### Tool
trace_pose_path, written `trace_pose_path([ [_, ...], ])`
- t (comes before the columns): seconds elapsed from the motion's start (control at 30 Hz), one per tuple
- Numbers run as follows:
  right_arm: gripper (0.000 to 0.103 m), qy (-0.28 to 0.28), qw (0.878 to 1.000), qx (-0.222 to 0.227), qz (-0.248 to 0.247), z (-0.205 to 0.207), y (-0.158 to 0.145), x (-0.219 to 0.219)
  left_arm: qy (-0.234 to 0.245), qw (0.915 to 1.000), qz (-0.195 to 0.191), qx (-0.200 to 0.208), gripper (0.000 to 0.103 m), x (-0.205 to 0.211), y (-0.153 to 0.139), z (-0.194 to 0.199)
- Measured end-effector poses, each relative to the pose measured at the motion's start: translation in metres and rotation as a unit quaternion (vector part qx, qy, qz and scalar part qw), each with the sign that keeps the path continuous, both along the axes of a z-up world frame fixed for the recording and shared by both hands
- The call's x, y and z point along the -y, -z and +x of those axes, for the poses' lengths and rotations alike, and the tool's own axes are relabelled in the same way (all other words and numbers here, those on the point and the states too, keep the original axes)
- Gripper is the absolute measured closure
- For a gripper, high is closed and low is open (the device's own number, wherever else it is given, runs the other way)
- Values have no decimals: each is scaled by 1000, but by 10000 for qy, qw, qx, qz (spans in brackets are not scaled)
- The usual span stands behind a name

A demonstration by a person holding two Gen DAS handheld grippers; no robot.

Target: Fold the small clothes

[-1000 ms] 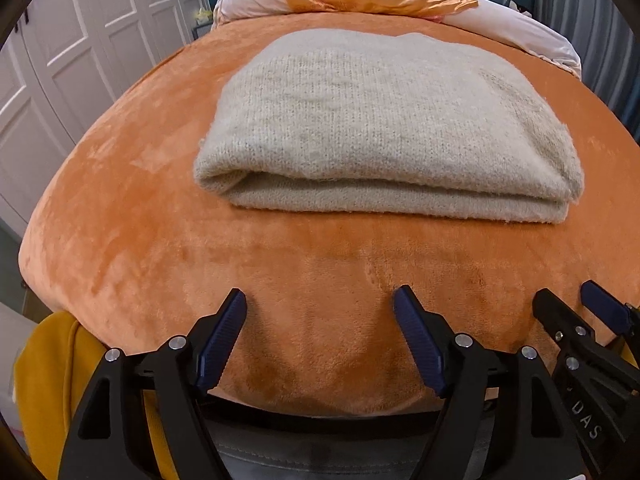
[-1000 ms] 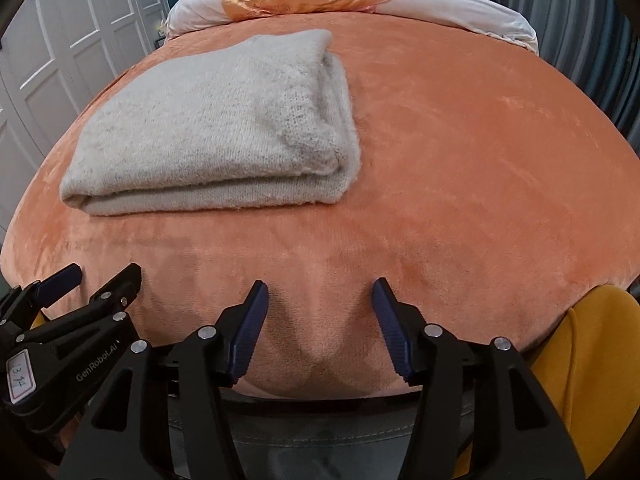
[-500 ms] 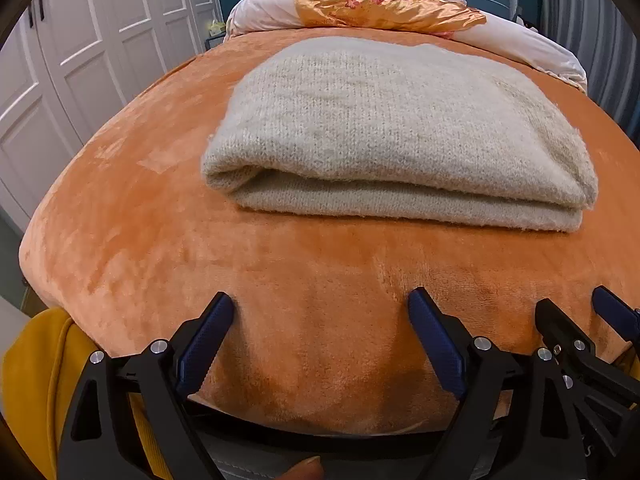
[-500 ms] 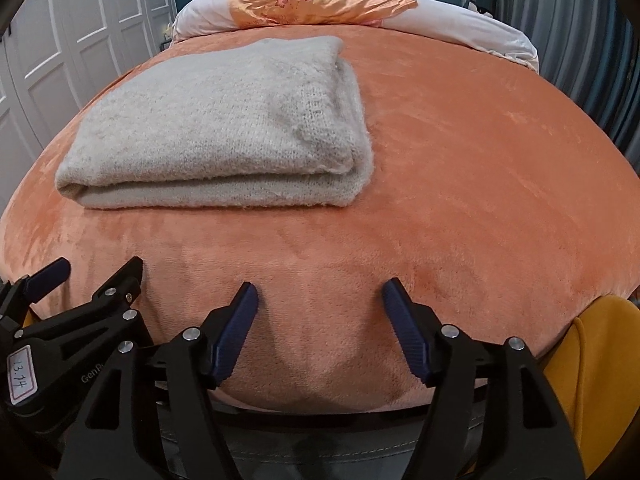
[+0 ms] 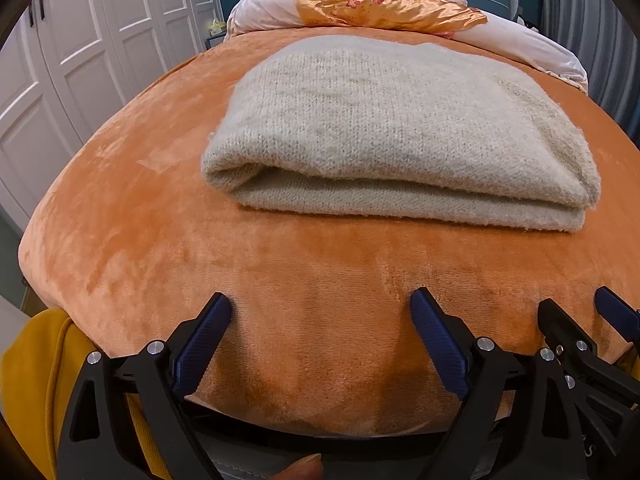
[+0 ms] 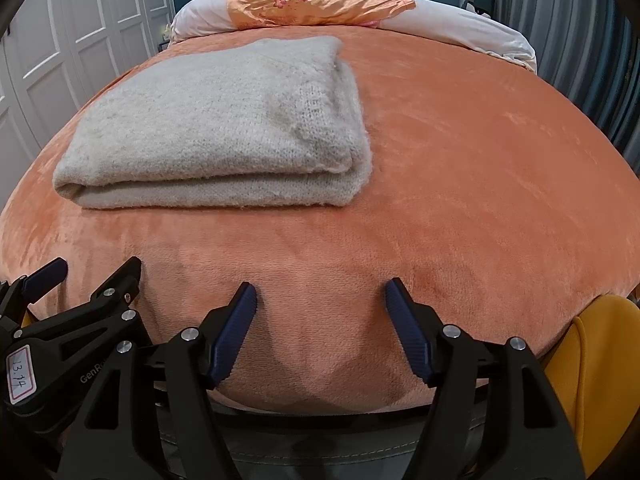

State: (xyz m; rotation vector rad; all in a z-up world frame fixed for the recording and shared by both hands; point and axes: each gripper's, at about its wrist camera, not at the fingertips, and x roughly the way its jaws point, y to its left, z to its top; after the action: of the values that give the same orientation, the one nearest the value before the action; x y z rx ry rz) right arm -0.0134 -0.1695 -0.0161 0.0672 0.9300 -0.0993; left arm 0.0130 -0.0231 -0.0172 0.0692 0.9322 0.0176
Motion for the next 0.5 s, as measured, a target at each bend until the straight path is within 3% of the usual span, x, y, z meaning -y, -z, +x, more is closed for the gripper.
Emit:
trace_pose_path([
  [0.5, 38, 82, 10000, -17, -34, 0, 0, -4, 42, 10000, -50, -28, 11, -6, 1, 4],
])
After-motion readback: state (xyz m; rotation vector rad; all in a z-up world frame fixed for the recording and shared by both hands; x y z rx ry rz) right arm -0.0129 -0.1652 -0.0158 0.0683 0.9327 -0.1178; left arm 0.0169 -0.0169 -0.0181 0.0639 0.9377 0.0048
